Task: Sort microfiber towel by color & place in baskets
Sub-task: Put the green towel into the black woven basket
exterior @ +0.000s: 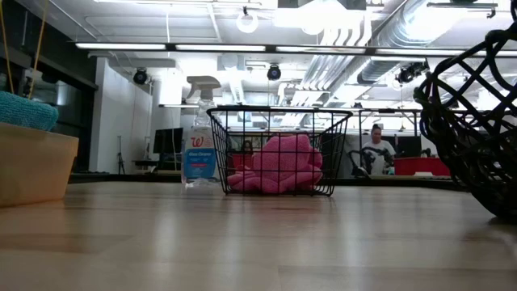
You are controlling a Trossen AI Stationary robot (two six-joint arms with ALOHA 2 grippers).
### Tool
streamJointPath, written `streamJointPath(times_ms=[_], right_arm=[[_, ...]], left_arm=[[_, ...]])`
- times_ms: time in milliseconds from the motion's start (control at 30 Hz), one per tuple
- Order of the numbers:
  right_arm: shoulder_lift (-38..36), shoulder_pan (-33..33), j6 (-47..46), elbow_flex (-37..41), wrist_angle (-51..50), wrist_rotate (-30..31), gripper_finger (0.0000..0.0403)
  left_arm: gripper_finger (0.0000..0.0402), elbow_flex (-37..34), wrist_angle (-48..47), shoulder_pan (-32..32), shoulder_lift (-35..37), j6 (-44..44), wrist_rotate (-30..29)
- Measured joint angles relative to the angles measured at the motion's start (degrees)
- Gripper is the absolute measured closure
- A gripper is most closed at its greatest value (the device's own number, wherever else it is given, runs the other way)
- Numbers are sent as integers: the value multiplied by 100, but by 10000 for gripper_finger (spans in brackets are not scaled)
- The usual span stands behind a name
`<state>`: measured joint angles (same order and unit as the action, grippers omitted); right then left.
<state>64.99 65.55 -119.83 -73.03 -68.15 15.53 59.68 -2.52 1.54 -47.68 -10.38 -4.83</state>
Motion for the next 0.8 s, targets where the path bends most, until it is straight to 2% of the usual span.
streamJointPath(times_ms=[100,267,400,533,667,800], right_arm=[[0,54,-62,-2,-453,147,401],[106,-134,42,-4,-540,1103,401],[589,-396,325,3,-624,1046,399],[1259,-585,477,246,-261,598,395],[1884,-760,322,592,245,-445,389],[2301,-914,174,884,1005,-860,347]], left_arm=[[172,0,-12,0,-80,-216,-1],[172,0,-6,0,-303,-466,-8],[172,0,3,-2,-510,-594,-8],[172,0,-4,-5,-682,-604,-8],[172,0,1,-7,-772,-603,-8],[172,0,82,-7,-792,-603,-8]])
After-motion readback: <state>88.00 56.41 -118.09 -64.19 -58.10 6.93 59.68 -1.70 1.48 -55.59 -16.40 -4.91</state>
